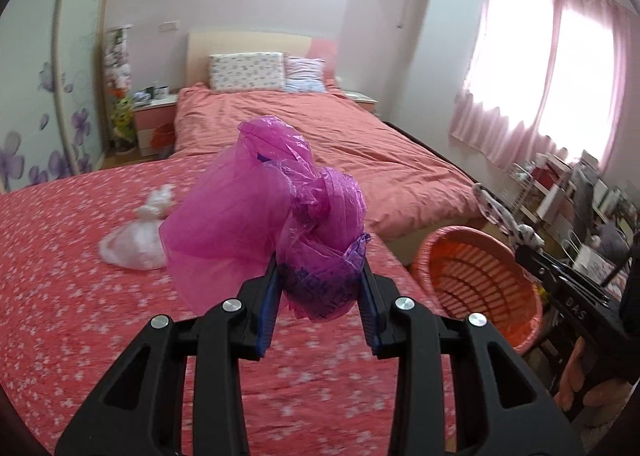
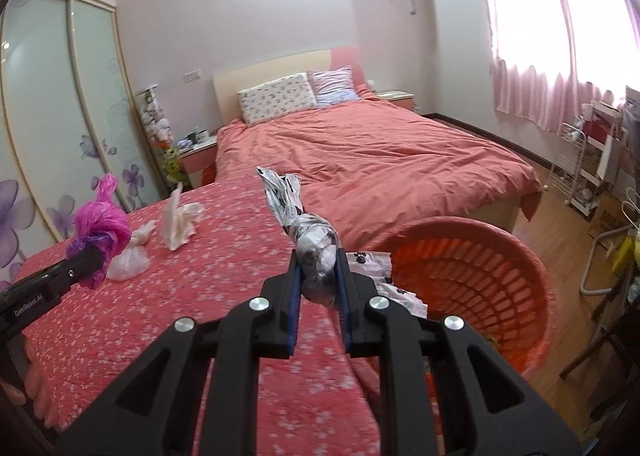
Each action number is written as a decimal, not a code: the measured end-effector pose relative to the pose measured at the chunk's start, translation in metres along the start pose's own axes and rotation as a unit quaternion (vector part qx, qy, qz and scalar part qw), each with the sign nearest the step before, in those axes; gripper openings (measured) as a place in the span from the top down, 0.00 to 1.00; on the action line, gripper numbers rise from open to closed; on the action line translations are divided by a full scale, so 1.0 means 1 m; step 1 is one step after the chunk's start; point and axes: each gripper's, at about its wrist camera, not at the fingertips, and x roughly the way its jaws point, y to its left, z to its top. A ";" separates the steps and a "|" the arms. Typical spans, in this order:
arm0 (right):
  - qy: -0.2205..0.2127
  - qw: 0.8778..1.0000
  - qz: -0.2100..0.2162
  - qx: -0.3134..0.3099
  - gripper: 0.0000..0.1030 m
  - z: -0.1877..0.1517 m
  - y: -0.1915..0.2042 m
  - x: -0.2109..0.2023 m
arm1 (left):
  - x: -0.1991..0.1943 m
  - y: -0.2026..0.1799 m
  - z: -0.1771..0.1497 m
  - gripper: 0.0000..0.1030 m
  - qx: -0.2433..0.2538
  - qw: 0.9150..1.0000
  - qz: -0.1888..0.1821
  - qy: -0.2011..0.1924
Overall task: Collect trash
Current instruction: 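Carry both bags over the orange basket and open both tools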
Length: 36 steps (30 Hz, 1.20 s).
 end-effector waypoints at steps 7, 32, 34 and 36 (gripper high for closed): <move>-0.006 0.999 -0.033 0.022 0.83 -0.001 -0.039 -0.002 | 0.017 -0.036 -0.002 0.65 0.026 0.999 -0.036 0.009; -0.008 0.993 -0.075 0.086 0.83 -0.015 -0.123 -0.003 | 0.062 -0.143 -0.020 0.65 0.080 0.985 -0.146 0.055; -0.007 0.993 -0.075 0.090 0.83 -0.016 -0.127 -0.001 | 0.065 -0.147 -0.022 0.65 0.082 0.984 -0.150 0.059; -0.005 0.993 -0.075 0.093 0.83 -0.016 -0.129 0.002 | 0.067 -0.148 -0.022 0.65 0.083 0.983 -0.153 0.061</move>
